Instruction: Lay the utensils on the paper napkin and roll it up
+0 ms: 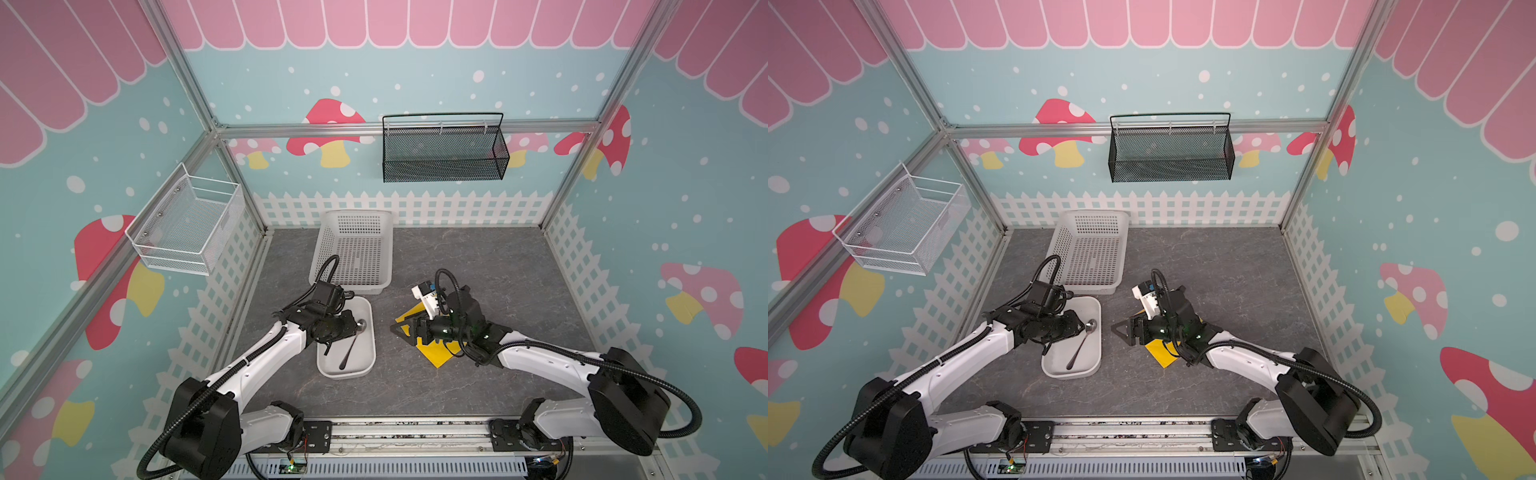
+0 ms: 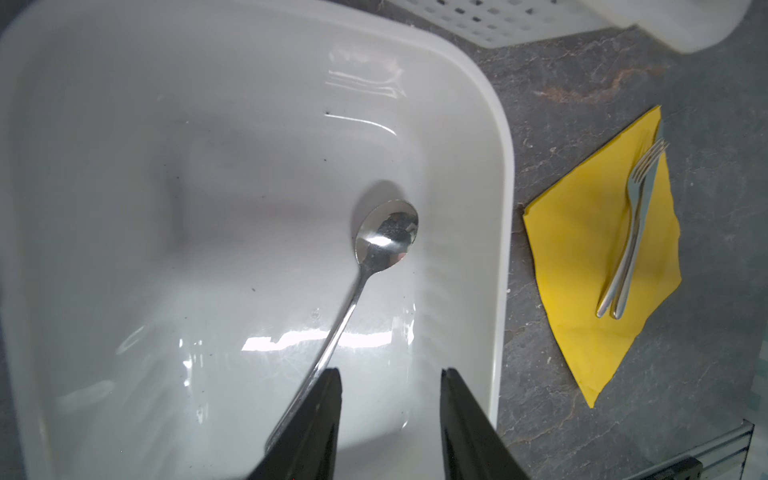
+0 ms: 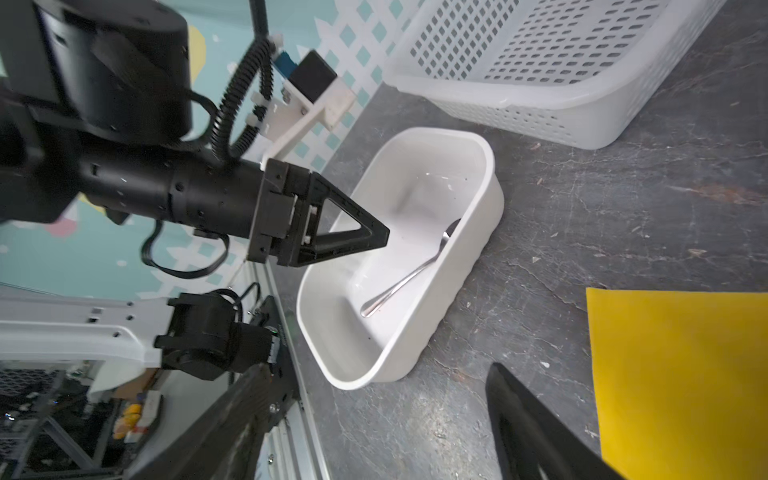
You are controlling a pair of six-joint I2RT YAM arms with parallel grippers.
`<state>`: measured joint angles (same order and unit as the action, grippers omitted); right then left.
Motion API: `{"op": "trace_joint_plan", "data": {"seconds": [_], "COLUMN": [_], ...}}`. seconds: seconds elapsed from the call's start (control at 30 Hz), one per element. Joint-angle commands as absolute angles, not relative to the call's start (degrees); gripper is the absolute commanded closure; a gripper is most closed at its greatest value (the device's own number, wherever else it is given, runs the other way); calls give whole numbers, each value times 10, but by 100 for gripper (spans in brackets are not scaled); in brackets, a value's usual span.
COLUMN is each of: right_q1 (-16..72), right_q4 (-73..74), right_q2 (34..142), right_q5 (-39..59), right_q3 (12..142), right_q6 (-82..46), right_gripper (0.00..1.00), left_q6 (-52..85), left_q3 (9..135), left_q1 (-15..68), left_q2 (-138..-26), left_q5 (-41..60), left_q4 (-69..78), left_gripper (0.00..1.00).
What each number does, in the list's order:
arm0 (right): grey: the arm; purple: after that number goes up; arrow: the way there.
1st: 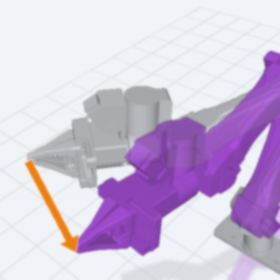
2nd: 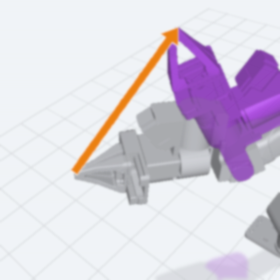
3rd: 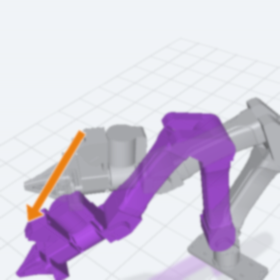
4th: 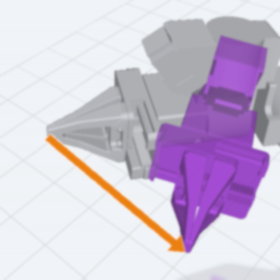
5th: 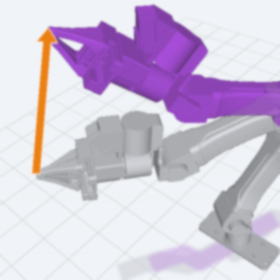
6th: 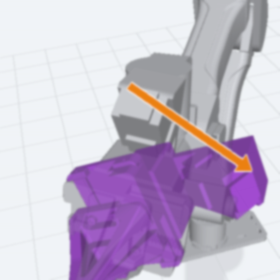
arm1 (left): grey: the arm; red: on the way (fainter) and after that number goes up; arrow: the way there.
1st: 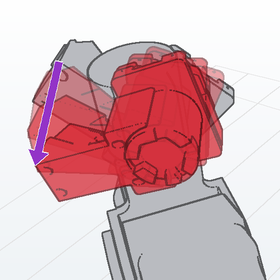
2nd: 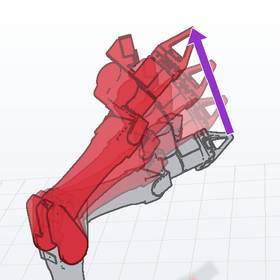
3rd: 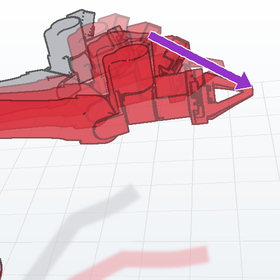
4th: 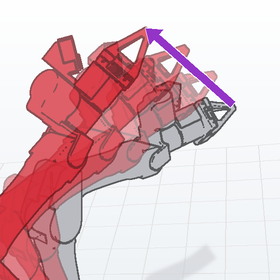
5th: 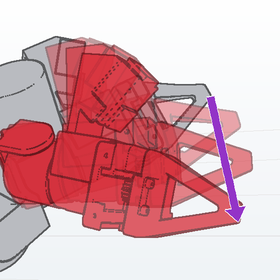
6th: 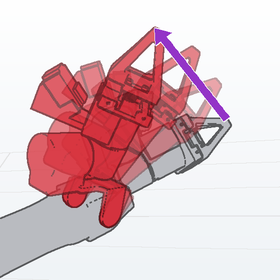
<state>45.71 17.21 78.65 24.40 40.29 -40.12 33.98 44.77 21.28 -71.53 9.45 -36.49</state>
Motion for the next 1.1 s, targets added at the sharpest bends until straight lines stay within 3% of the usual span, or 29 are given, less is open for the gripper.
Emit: {"op": "trace_joint_plan", "data": {"seconds": [0.0,0.4,0.9,1.07], "right_q1": [489,526,526,526], "right_q4": [101,-2,-43,-51], "right_q2": [818,897,906,904], "right_q5": [167,104,58,57], "right_q3": [446,531,552,554], "right_q6": [-342,-299,-298,-295], "right_gripper": [18,18,18,17], "left_q6": [312,287,282,282], "left_q3": [455,491,528,538], "left_q1": [208,208,257,266], "left_q2": [-746,-838,-921,-951], "left_q5": [111,96,49,37], "left_q4": [-378,-394,-428,-429], "left_gripper": [58,59,61,66]}}
